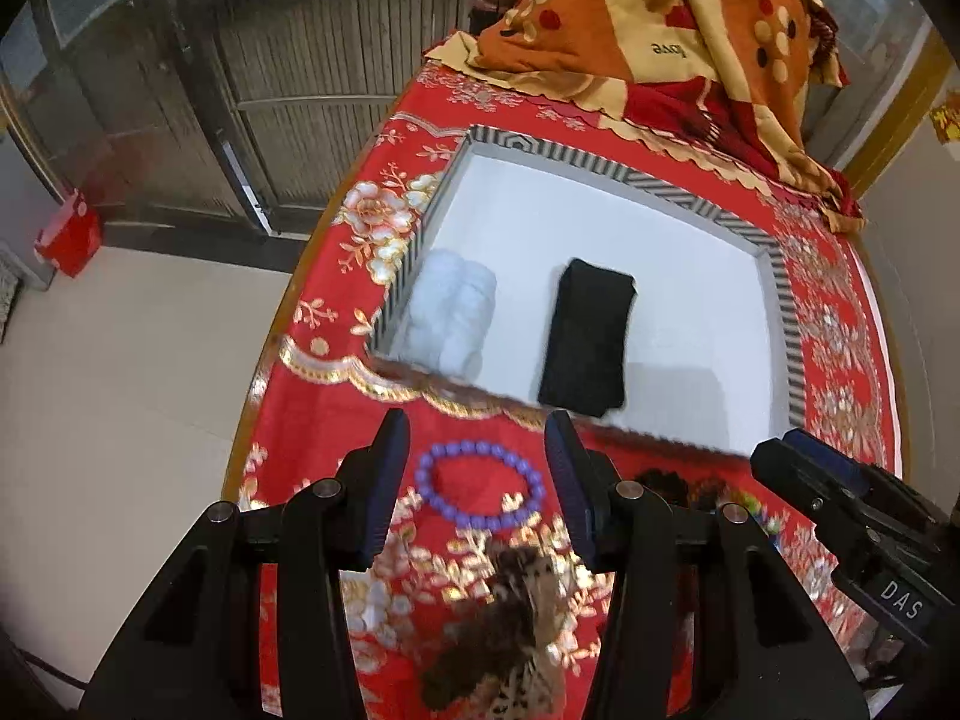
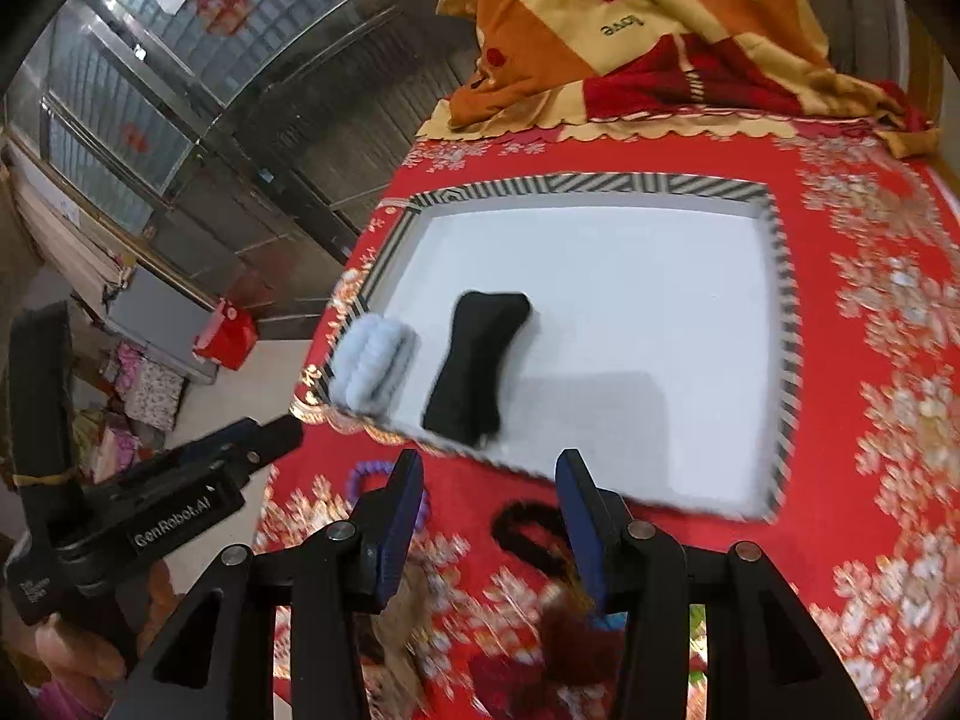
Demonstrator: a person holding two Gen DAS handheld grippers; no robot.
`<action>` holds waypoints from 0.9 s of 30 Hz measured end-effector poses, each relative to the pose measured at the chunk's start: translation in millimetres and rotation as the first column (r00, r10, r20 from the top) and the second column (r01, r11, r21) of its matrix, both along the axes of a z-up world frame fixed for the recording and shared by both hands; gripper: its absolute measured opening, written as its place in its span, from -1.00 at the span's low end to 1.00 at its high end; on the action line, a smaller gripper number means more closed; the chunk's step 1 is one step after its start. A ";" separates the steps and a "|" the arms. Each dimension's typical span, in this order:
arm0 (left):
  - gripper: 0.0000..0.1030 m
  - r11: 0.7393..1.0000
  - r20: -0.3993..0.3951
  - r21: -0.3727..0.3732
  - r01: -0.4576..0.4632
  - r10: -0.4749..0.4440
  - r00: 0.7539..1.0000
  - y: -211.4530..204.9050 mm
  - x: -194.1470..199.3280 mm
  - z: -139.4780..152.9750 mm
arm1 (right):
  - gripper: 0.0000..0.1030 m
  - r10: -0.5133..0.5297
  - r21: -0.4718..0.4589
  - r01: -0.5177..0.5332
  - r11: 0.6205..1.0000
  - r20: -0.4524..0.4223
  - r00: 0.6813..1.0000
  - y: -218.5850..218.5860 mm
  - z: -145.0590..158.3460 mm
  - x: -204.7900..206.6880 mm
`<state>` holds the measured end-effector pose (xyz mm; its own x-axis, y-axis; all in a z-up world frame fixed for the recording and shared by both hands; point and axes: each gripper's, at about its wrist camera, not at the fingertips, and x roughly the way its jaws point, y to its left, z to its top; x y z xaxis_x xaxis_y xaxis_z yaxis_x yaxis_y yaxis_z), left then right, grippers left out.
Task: Organize jewelry
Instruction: 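Withdraw both tools from the tray back over the accessory pile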
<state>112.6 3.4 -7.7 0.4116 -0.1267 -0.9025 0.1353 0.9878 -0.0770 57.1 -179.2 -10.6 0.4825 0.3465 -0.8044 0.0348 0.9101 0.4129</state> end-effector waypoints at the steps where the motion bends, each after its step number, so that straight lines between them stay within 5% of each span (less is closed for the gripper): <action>1: -0.10 1.000 -0.003 -0.006 0.003 -0.003 1.000 -1.5 -6.5 0.8 | -0.14 -0.002 -0.004 0.002 1.000 -0.001 1.000 -0.8 -0.6 -5.2; 27: -0.10 0.999 0.033 0.036 0.034 -0.035 0.999 -24.8 -112.4 0.8 | -0.12 -0.010 -0.117 0.008 0.993 -0.017 1.000 -13.1 -6.6 -114.7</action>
<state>0.2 -21.4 -6.9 0.4379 -0.1096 -0.8923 0.1713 0.9845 -0.0368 -57.6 -192.3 -17.2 0.4707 0.2456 -0.8474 0.0492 0.9517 0.3031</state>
